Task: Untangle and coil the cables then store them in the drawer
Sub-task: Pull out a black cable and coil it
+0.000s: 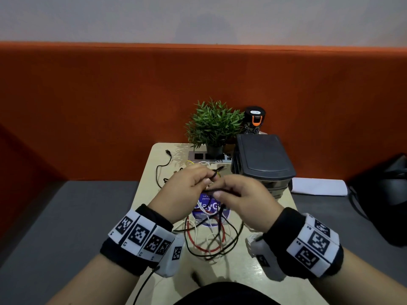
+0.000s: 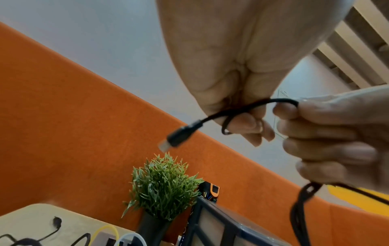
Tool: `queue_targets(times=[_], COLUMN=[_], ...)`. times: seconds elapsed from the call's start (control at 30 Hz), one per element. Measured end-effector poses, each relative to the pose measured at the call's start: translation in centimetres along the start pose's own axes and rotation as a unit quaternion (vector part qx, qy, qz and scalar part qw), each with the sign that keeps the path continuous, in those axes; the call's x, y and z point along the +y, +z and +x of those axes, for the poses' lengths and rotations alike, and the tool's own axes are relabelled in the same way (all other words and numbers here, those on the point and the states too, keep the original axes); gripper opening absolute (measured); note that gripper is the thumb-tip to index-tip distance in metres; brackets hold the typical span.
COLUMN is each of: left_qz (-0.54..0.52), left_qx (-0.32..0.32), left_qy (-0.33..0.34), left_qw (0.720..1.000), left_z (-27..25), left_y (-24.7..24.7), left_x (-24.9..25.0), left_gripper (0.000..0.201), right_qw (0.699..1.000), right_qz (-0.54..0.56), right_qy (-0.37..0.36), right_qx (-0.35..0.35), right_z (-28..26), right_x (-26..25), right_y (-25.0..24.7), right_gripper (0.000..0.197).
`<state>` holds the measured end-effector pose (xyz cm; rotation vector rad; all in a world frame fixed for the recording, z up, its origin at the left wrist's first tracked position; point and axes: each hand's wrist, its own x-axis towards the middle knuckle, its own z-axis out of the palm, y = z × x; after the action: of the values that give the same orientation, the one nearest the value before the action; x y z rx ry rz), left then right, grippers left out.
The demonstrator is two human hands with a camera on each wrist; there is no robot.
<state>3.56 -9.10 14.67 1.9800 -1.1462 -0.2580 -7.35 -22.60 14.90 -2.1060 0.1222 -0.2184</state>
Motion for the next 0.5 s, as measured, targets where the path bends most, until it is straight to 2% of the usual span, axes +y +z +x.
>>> queue_targets(times=[0.13, 0.23, 0.37, 0.5], left_qz=[-0.118, -0.249, -0.348, -0.423], left_qx=[-0.015, -0.016, -0.037, -0.037], left_qy=[-0.031, -0.036, -0.039, -0.04], left_qw=[0.992, 0.968, 0.936, 0.905], left_z=[-0.5, -0.8, -0.7, -0.6], left_y=[0.2, -0.1, -0.2, -0.6], left_x=[0.7, 1.3, 1.6, 2.2], left_gripper=[0.025, 0.028, 0.031, 0.041], right_qw=[0.993, 0.985, 0.974, 0.976], right_qz=[0.084, 0.052, 0.014, 0.06], right_qy=[-0.045, -0.1, -0.141, -0.119], right_qx=[0.071, 0.132, 0.178, 0.174], right_z=[0.4, 0.9, 1.2, 1.2], right_x=[-0.8, -1.0, -1.0, -0.7], right_y=[-1.2, -2.1, -2.6, -2.1], right_gripper=[0.024, 0.031, 0.024, 0.011])
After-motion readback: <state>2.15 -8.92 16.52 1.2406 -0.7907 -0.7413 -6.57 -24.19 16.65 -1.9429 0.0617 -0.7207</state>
